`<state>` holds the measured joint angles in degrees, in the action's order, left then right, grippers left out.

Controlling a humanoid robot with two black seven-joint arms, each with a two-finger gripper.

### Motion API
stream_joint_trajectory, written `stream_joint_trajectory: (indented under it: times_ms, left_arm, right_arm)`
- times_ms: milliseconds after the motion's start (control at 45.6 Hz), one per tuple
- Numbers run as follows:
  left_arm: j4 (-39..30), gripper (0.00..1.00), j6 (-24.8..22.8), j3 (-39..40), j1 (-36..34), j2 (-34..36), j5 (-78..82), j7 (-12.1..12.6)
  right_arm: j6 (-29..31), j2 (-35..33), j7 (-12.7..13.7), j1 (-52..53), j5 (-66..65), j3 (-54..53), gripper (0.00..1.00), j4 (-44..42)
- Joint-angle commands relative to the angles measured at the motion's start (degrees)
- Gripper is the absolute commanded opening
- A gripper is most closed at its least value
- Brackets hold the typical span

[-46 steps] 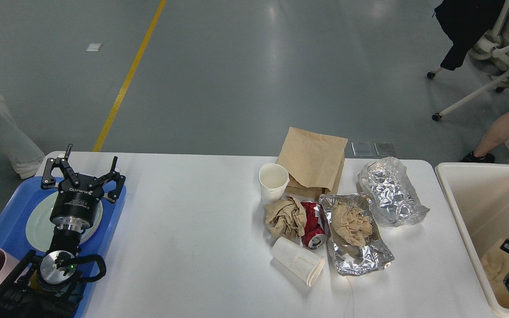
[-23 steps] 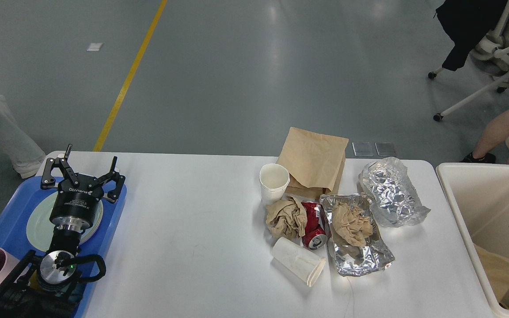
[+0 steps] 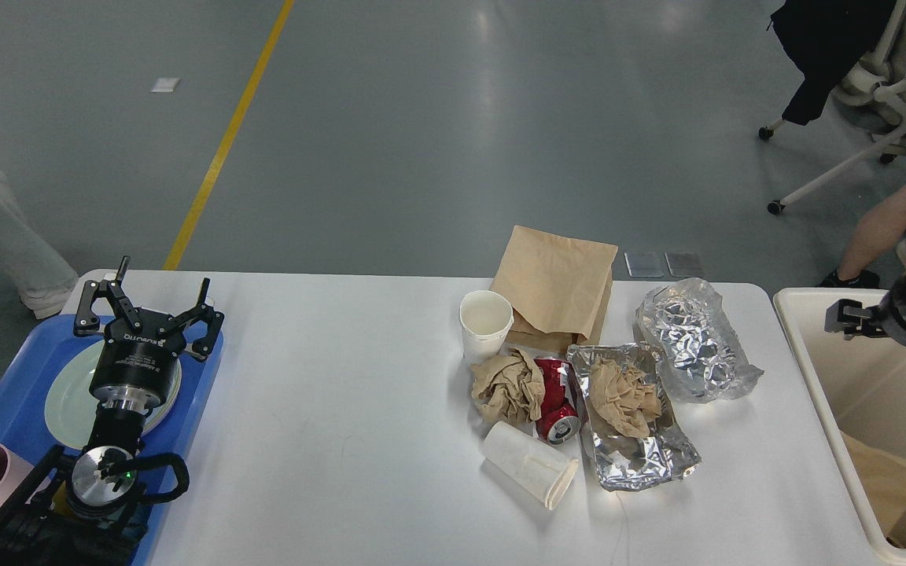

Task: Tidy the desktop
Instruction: 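Raise the right gripper out of the bin toward the crumpled foil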

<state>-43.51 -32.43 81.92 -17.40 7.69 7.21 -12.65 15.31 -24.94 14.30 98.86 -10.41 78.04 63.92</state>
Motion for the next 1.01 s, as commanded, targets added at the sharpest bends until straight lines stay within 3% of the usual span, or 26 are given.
stream_joint_trajectory:
  times_ms: [0,66,263,439,834,987]
  left_arm:
    - [0.00,0.97,0.00,-0.01,0.00,0.04,-0.01,0.00]
    - [0.00,0.97,0.00,0.08,0.00,-0.05,-0.01,0.00]
    - [0.00,0.97,0.00,0.08,0.00,0.04,-0.01,-0.09]
    - [0.00,0.97,0.00,0.08,0.00,0.04,-0.09,-0.09]
    - [0.00,0.97,0.00,0.08,0.00,0.04,-0.01,0.00]
    - [0.00,0.97,0.00,-0.01,0.00,0.04,-0.01,0.00]
  right_arm:
    - [17.45,6.04,-0.07,10.55,0.13,1.77,1.00,2.17]
    - [22.65,7.36,0.02,15.65,0.04,0.54,1.00,5.85]
    - [23.98,9.39,-0.07,32.87,0.30,-3.76,1.00,22.46]
    - [23.19,9.30,-0.50,41.67,0.74,-7.45,1.00,32.65]
    - [20.29,8.60,-0.94,40.19,0.74,-7.46,1.00,33.72]
    - [16.52,8.33,-0.68,35.98,0.04,-7.55,1.00,31.80]
